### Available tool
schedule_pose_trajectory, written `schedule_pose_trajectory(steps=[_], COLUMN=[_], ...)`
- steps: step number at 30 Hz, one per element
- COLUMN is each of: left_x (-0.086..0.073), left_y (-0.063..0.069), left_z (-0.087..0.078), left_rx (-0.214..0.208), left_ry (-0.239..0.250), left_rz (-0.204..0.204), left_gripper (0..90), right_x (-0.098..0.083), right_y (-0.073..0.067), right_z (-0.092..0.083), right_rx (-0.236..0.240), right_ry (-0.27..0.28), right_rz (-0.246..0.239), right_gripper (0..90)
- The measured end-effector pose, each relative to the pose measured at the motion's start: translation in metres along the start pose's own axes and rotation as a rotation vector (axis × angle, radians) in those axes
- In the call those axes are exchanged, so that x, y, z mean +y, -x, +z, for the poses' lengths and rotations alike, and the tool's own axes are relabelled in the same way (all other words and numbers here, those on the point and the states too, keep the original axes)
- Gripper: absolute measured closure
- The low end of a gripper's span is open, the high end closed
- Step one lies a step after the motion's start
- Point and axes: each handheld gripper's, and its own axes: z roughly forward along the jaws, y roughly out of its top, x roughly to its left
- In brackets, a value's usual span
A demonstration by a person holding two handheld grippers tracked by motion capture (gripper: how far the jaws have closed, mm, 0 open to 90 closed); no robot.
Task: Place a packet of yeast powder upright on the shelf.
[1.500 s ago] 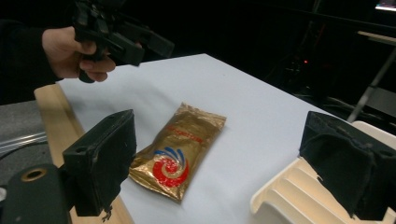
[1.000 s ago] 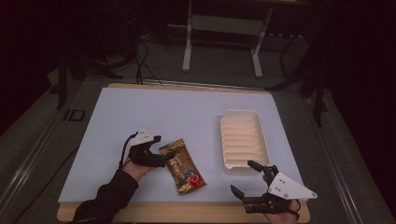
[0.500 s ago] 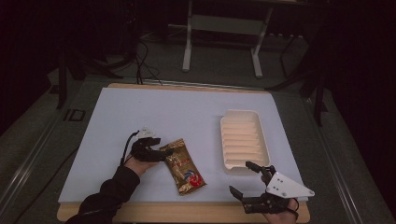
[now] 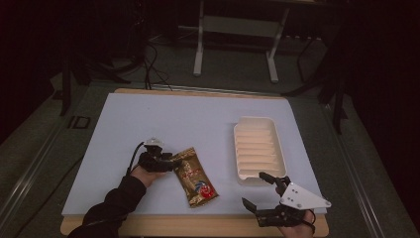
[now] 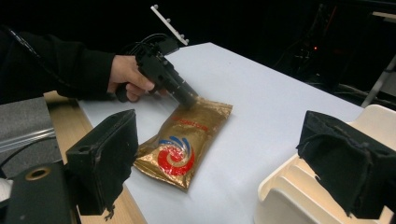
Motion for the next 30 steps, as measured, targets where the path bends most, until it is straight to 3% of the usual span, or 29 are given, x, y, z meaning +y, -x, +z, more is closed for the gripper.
schedule_pose_trajectory(steps=[1, 4, 7, 11, 12, 13, 16, 19, 22, 26, 30], left_x=[0.000, 0.000, -0.001, -0.001, -0.002, -0.001, 0.000, 0.002, 0.004, 0.010, 0.014], left_y=[0.000, 0.000, 0.001, 0.006, 0.009, 0.011, 0.016, 0.024, 0.028, 0.037, 0.042], left_z=[0.000, 0.000, 0.001, 0.002, 0.003, 0.003, 0.004, 0.004, 0.000, -0.012, -0.019], left_rx=[-0.010, -0.038, -0.041, 0.005, 0.028, 0.050, 0.070, 0.111, 0.117, 0.126, 0.117], left_ry=[-0.004, -0.015, -0.021, -0.035, -0.035, -0.043, -0.062, -0.065, -0.036, 0.004, 0.026], left_rz=[-0.004, -0.015, -0.015, 0.004, 0.019, 0.031, 0.043, 0.075, 0.084, 0.129, 0.137], left_gripper=[39.4, 51.0, 55.4, 70.4, 70.4, 82.3, 88.4, 89.2, 89.6, 89.7, 89.8], right_x=[0.000, 0.000, 0.000, 0.000, 0.000, 0.000, 0.000, 0.000, 0.000, 0.001, 0.001], right_y=[0.000, 0.001, 0.001, 0.000, 0.000, 0.000, 0.001, 0.002, 0.002, 0.003, 0.003], right_z=[0.000, 0.000, 0.000, 0.001, 0.001, 0.001, 0.001, 0.001, -0.001, -0.003, -0.004], right_rx=[0.000, 0.001, 0.002, 0.002, 0.002, 0.000, -0.003, -0.007, -0.010, -0.015, -0.006], right_ry=[0.000, 0.000, -0.002, -0.005, -0.005, -0.006, -0.005, -0.007, 0.000, 0.019, 0.016], right_rz=[0.000, 0.003, 0.004, 0.000, 0.000, 0.001, 0.004, 0.002, 0.006, 0.010, 0.010], right_gripper=[11.9, 12.0, 12.0, 12.1, 12.1, 12.1, 13.3, 13.3, 13.3, 13.2, 12.5])
